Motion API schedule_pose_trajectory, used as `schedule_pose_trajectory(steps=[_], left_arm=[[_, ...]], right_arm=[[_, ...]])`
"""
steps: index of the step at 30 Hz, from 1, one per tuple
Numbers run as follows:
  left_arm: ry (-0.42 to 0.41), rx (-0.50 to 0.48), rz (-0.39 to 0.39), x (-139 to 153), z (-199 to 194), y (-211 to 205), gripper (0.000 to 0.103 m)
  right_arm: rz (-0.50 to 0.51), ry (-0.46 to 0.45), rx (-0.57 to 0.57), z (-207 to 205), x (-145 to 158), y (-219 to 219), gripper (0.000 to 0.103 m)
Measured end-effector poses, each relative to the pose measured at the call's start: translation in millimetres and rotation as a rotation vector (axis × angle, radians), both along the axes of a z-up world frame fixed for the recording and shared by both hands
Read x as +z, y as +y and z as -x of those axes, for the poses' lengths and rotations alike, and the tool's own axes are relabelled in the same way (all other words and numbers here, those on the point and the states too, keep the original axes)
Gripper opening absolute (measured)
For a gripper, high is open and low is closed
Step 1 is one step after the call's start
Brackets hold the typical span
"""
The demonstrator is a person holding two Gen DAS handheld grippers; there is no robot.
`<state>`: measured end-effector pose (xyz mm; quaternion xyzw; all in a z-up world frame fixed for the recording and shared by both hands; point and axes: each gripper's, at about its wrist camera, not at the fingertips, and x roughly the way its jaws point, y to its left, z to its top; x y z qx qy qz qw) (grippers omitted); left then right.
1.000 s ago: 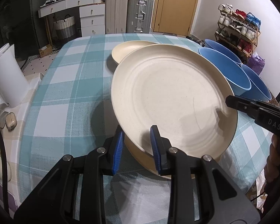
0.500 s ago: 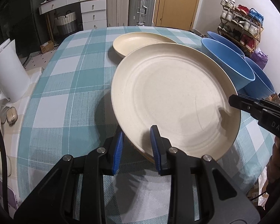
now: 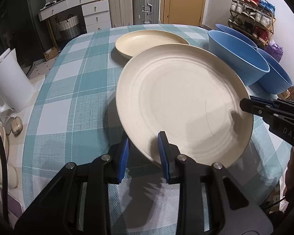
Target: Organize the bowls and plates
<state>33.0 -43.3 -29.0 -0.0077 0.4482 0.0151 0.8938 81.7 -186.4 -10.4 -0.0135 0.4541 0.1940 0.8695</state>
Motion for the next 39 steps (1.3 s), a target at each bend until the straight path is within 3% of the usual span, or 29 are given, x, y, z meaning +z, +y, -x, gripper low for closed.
schedule_pose_trajectory(steps=[13,25,29,33,34,36,39], left_arm=[[0.043,-0.008,-0.034,-5.6,-3.8,-4.5,0.028],[0.042,0.0,0.064,-0.9,-5.2,10.7,0.033],[0.003,0.007,0.073,14.0,-1.9,15.2,0.04],[-0.035,0.032,0.065,30.0,-1.4,21.1,0.081],[-0.054,0.037,0.062,35.1,-1.5,22.7,0.082],[-0.066,0.033,0.067,42.4,-3.1,24.7,0.083],[-0.086,0.045,0.066,54.2,-7.7,29.5,0.09]], right_arm=[[0.012,0.01,-0.004,-1.1,-4.4,4.2,0.018],[-0.008,0.013,-0.006,0.0,2.0,-6.7,0.02],[-0.033,-0.013,0.007,3.8,14.7,-13.3,0.041],[-0.057,-0.053,0.008,4.2,34.1,-20.0,0.057],[-0.063,-0.067,0.009,2.5,41.0,-21.6,0.062],[-0.085,-0.09,0.007,-0.4,52.3,-25.6,0.089],[-0.132,-0.122,0.01,-7.2,70.3,-30.2,0.1]])
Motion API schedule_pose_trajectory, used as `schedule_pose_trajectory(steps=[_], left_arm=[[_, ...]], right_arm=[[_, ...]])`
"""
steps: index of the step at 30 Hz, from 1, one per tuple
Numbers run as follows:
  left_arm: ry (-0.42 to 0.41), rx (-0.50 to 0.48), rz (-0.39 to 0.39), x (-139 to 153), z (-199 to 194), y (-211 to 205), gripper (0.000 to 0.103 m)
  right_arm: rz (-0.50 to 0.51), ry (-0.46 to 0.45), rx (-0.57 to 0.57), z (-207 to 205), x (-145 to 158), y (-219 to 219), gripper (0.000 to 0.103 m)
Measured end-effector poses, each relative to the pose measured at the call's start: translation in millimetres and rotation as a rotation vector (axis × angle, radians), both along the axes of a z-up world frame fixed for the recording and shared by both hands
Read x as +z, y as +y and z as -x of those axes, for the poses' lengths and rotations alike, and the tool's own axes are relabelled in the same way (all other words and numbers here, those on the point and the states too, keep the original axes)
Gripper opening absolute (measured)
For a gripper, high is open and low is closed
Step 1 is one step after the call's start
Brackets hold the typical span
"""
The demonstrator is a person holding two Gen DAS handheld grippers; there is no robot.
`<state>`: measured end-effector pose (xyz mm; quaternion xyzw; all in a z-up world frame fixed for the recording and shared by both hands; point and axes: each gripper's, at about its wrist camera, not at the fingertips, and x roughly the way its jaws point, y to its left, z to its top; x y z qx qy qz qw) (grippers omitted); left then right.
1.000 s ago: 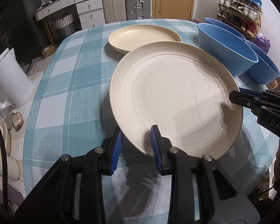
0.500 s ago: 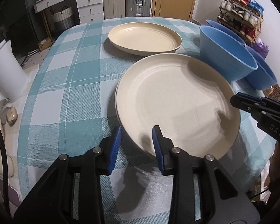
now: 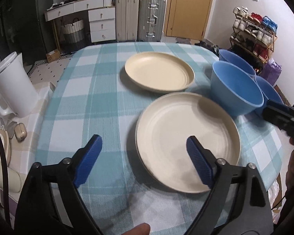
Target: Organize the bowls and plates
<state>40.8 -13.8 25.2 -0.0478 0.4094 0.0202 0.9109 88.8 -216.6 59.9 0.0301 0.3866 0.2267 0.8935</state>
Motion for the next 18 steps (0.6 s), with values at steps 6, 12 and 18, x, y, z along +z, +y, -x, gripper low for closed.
schedule_pose_trajectory(steps=[6,12,18], left_arm=[[-0.055,0.011,0.022,28.1,-11.0,9.6,0.102],[-0.096,0.027,0.033,55.4,-26.8,20.1,0.102],[-0.119,0.051,0.055,76.6,-47.6,35.2,0.102]], right_arm=[[0.006,-0.044,-0.037,-20.3,30.7,-2.3,0.102],[-0.013,-0.052,-0.032,-43.4,57.6,-5.1,0.102],[-0.031,-0.061,-0.015,-67.3,79.8,-0.4,0.102]])
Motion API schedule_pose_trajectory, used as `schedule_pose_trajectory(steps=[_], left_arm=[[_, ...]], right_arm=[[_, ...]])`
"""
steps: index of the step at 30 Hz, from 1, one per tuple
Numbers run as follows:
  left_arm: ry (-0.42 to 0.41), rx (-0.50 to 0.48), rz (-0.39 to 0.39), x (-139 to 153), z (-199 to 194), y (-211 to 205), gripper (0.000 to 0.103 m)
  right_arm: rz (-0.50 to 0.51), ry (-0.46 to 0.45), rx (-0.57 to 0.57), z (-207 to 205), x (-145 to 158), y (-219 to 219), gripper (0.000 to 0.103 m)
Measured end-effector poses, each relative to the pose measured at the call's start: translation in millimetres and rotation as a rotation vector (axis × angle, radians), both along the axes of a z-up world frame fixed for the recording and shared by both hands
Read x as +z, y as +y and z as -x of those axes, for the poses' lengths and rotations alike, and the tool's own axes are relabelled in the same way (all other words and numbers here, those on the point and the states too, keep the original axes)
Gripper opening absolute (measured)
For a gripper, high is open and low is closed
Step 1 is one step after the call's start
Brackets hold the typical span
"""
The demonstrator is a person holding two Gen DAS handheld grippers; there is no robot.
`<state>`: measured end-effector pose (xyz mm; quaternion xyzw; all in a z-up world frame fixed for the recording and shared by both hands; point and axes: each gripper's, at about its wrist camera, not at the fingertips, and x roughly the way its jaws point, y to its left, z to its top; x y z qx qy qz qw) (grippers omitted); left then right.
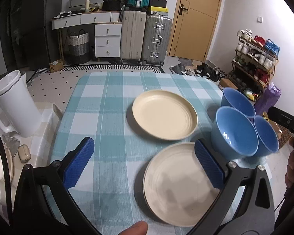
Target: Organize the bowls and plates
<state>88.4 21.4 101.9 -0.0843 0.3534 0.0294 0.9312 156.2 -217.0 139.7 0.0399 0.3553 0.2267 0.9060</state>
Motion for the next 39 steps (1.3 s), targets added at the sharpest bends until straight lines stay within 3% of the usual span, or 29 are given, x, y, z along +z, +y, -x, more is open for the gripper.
schedule_pose_trajectory(steps=[13,35,39], left_arm=[[0.0,0.052,0.002,8.4,-54.7,27.3,0.102],[0.133,0.062,0.052,-54.6,-145.5,44.8,0.102],[0.152,0.065,0.069,-66.5,-155.1,47.2,0.102]], right_arm=[[0.008,0.045,0.04,-65.1,14.7,17.7,0.102],[0.143,0.209,0.091,-169.2,-43.9,62.9,0.102],[0.162,0.261,0.093,-184.2,-60.8,67.9,0.093]])
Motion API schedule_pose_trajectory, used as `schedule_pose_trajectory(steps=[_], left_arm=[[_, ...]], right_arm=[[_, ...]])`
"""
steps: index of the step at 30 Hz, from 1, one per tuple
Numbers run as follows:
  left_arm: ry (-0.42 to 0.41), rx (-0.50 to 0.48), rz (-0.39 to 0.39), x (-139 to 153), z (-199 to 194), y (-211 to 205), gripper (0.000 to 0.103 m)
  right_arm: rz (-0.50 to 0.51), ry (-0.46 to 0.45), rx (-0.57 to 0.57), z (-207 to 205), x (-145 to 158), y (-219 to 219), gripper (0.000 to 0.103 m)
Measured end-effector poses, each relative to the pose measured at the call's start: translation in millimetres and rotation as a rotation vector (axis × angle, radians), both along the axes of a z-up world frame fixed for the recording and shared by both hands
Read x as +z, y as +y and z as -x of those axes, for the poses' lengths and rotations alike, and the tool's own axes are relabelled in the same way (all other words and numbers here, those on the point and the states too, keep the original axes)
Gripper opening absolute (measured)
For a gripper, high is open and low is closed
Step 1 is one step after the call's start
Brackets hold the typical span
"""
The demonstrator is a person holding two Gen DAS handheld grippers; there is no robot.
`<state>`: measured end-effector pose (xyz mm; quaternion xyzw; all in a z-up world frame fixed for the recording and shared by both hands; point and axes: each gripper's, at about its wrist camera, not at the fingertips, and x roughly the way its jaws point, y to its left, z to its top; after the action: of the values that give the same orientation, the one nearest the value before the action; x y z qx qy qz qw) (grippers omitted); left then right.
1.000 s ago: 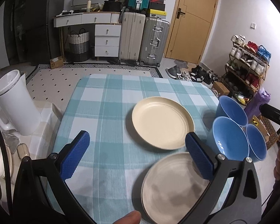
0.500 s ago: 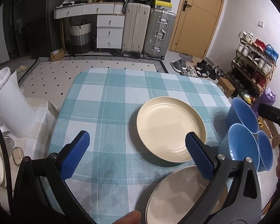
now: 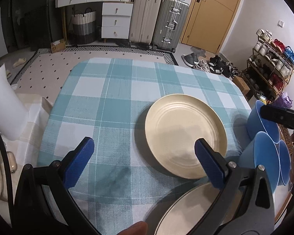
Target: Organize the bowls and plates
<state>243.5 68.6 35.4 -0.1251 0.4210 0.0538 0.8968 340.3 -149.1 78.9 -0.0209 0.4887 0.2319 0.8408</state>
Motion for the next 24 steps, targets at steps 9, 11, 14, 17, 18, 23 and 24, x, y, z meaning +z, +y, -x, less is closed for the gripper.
schedule_pose_trajectory(steps=[9,11,14,17,18,23,24], left_arm=[[0.051,-0.007,0.038,-28.5,-20.8,-0.4,0.096],[0.07,-0.008,0.064,-36.2,-26.0,0.9,0.091],[0.093,-0.005,0.091,-48.0,-33.7,2.9,0.084],[0.111,-0.013,0.103,-57.9,-39.6,1.8,0.078],[0.115,-0.016,0.104,-60.3,-40.7,0.7,0.077],[0.14,-0.035,0.099,-72.0,-47.5,-5.3,0.067],[0.145,-0.037,0.098,-74.4,-48.9,-6.6,0.064]], right_arm=[[0.035,0.107,-0.01,-26.1,-40.1,2.4,0.082],[0.046,0.133,-0.005,-30.4,-48.5,3.4,0.079],[0.061,0.153,0.002,-36.2,-59.2,5.3,0.077],[0.078,0.176,0.009,-40.3,-68.4,7.7,0.074],[0.083,0.185,0.014,-41.2,-71.4,8.9,0.069],[0.118,0.225,0.035,-45.0,-88.3,16.1,0.06],[0.126,0.227,0.032,-45.7,-90.5,17.0,0.06]])
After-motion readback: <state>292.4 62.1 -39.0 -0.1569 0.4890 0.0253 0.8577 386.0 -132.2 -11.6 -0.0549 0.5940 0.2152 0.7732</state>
